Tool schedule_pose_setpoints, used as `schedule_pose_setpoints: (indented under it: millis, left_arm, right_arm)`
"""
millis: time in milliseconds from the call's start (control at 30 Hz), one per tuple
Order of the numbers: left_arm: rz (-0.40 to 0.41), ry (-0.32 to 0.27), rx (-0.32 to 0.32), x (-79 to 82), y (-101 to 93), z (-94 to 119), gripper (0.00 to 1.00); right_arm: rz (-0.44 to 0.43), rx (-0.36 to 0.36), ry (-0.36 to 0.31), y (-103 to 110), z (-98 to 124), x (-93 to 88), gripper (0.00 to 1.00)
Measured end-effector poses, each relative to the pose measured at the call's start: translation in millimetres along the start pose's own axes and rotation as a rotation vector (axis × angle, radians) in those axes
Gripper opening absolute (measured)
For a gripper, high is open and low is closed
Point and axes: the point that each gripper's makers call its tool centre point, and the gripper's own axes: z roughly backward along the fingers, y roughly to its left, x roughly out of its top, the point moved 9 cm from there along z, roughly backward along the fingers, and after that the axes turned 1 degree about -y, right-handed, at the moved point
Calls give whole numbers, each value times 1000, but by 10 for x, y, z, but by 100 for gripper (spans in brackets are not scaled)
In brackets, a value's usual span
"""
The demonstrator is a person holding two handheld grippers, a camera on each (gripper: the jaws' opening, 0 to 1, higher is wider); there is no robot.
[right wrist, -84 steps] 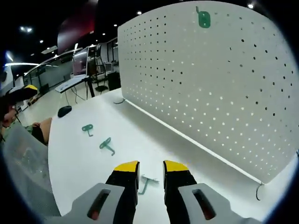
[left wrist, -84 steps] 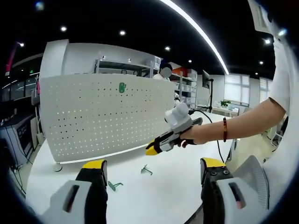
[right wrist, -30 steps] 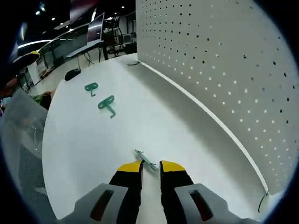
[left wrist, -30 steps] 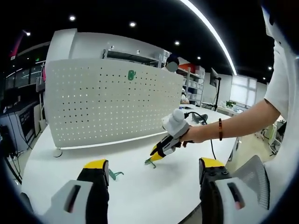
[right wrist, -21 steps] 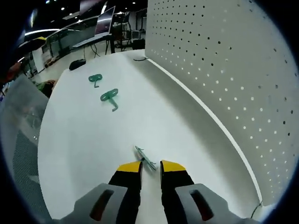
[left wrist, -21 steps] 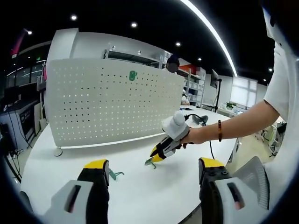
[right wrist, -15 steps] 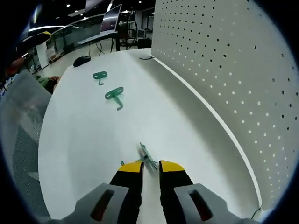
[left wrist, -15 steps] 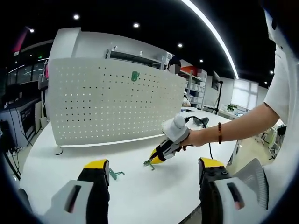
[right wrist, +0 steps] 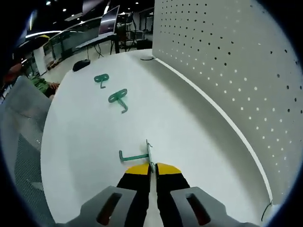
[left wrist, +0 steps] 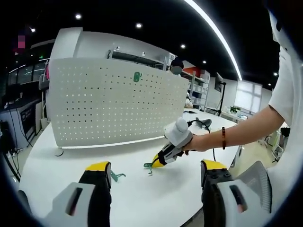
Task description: Insert the hook assembly into the mounting plate slot until the hook locks in place.
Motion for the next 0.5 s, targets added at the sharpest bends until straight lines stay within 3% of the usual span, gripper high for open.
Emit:
schedule_pose_setpoints:
  millis: [233, 500]
  left_arm:
    - [1, -8, -10, 26, -11, -14, 78]
    - [24, -57, -43, 117, -12, -20, 80]
  right_arm:
    - [-80, -56, -88, -26, 153, 62, 2]
    - [-99, -100, -186, 40, 379, 228, 2]
